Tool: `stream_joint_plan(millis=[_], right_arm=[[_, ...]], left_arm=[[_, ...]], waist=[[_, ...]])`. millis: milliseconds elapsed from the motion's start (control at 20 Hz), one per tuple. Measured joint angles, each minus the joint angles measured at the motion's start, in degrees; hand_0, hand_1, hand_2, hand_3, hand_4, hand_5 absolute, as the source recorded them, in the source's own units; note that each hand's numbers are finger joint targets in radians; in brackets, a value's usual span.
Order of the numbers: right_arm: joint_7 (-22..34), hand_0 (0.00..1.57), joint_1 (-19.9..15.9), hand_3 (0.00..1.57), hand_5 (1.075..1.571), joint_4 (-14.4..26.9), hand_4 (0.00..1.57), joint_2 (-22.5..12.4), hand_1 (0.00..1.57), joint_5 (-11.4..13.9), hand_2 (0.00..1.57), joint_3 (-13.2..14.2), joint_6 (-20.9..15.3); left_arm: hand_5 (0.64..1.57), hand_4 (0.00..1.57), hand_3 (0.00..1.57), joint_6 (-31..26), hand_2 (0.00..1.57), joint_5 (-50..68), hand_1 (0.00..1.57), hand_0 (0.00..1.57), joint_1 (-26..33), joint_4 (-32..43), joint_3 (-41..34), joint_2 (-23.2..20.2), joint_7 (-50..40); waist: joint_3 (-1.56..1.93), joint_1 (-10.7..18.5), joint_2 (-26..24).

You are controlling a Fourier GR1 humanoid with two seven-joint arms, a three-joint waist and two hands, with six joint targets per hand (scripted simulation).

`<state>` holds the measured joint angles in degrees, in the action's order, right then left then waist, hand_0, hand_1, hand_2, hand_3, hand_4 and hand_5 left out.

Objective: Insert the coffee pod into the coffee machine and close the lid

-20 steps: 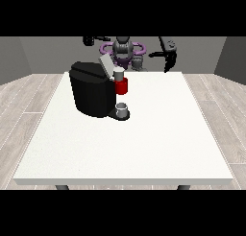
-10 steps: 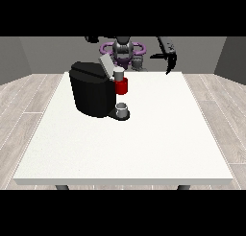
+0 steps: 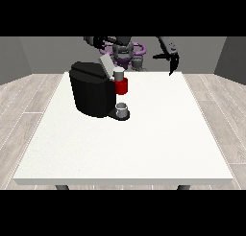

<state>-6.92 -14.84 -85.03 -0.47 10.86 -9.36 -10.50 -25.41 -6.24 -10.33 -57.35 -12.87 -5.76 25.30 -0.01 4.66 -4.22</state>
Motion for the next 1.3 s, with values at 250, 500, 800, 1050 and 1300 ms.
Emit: stream_joint_plan(millis=[250, 500, 800, 1050, 1300], right_arm=[[0.7, 0.00, -4.8, 0.00, 1.571, 3.5, 0.35, -0.3, 0.00, -0.1, 0.00, 2.5, -1.2], [-0.6, 0.00, -9.0, 0.00, 1.571, 9.2, 0.37, -2.8, 0.00, -2.0, 0.00, 8.3, -0.3], [-2.8, 0.00, -13.8, 0.00, 1.571, 15.6, 0.46, -3.7, 0.00, -2.9, 0.00, 11.9, -0.4], [-4.5, 0.00, -16.7, 0.00, 1.571, 19.6, 0.44, -4.5, 0.00, -3.3, 0.00, 13.8, -0.5], [-5.2, 0.00, -19.5, 0.00, 1.571, 21.5, 0.27, -5.0, 0.00, -4.1, 0.00, 14.5, 0.4]], left_arm=[[1.571, 0.32, 0.00, -0.1, 0.00, 0.6, 0.00, 0.00, 1.6, -3.9, 1.4, -0.1, 0.9], [1.571, 0.36, 0.00, 0.1, 0.00, 1.1, 0.00, 0.00, 3.5, -8.8, 3.0, 0.4, -0.1], [1.571, 0.31, 0.00, 0.5, 0.00, 1.8, 0.00, 0.00, 4.8, -11.2, 3.7, 0.3, 0.3], [1.571, 0.37, 0.00, -0.2, 0.00, 3.0, 0.00, 0.00, 5.7, -13.1, 4.0, -0.2, -0.2], [1.571, 0.37, 0.00, 0.6, 0.00, 2.8, 0.00, 0.00, 4.8, -11.9, 3.7, -1.0, 1.1]], waist=[[0.01, 1.2, 2.4], [0.02, 2.6, 4.3], [0.02, 3.2, 6.7], [-0.19, 3.8, 7.4], [-0.27, 3.1, 8.4]])
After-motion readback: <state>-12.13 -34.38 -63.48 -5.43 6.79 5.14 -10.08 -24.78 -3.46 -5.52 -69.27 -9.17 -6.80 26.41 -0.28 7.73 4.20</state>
